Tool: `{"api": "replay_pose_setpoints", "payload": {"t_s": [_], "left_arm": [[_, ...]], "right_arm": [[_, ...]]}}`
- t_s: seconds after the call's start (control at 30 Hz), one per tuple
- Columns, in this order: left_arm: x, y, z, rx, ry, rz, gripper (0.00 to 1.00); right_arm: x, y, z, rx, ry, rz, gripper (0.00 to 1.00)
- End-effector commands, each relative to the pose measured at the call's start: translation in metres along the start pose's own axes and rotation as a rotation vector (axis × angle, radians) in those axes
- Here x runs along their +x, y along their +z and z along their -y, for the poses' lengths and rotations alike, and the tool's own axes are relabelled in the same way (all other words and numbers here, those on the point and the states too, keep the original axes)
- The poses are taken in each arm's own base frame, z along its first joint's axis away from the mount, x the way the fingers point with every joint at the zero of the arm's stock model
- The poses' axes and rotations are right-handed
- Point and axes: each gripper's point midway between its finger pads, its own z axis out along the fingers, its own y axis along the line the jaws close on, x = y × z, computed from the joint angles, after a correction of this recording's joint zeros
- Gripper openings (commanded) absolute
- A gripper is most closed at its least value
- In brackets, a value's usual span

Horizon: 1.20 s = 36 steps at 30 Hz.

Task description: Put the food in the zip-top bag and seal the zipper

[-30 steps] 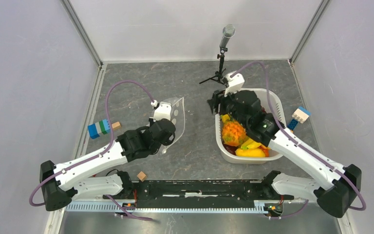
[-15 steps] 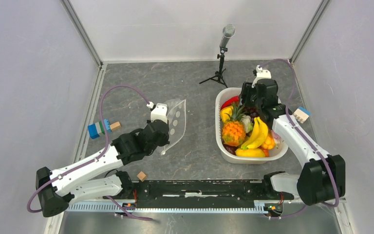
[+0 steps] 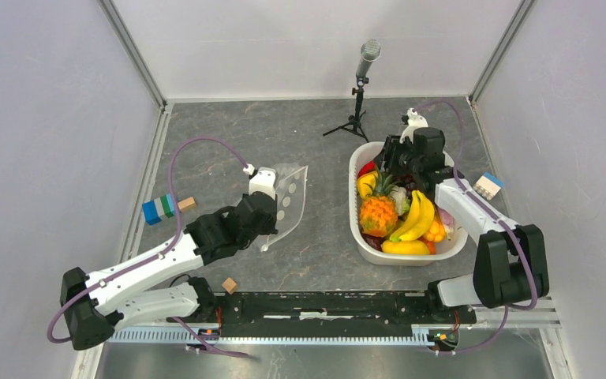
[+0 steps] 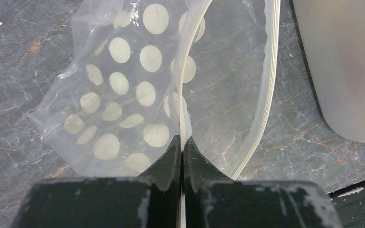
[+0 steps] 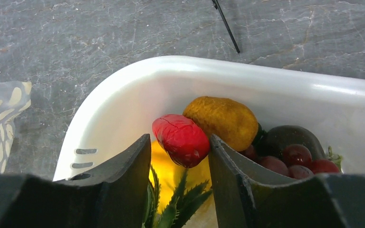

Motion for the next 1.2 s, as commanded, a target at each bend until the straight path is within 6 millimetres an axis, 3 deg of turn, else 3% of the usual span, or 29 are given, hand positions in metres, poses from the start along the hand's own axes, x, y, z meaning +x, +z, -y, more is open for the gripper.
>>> {"api": "replay_pose_setpoints", "payload": {"t_s": [0.0, 0.17, 0.27, 0.63, 0.77, 1.0, 1.17], "left_arm": [[-0.011, 0.000, 0.008, 0.035, 0.003, 0.030, 0.02], [-0.010, 0.000, 0.008, 0.035, 0.000, 0.028, 0.03], [-0.010, 0.000, 0.007, 0.035, -0.001, 0.029, 0.03], [-0.013, 0.001, 0.011, 0.058, -0.014, 0.029, 0.04], [-0.013, 0.000, 0.011, 0.061, -0.024, 0.028, 0.04], [-0.018, 0.000, 0.017, 0.090, -0.040, 0.028, 0.04], [-0.020, -0.001, 0.023, 0.120, -0.054, 0.020, 0.04]], "right_arm": [[-0.016, 0.007, -0.010, -0.059, -0.005, 0.055, 0.50], [-0.022, 0.001, -0.015, -0.088, -0.061, 0.081, 0.21], [-0.033, -0.012, -0.020, -0.106, -0.121, 0.117, 0.10], [-0.071, -0.089, -0.052, -0.195, -0.224, 0.340, 0.09], [-0.079, -0.127, -0.086, -0.356, -0.233, 0.447, 0.09], [-0.068, -0.188, -0.147, -0.708, -0.215, 0.581, 0.09], [-0.048, -0.216, -0.190, -0.895, -0.253, 0.618, 0.09]]}}
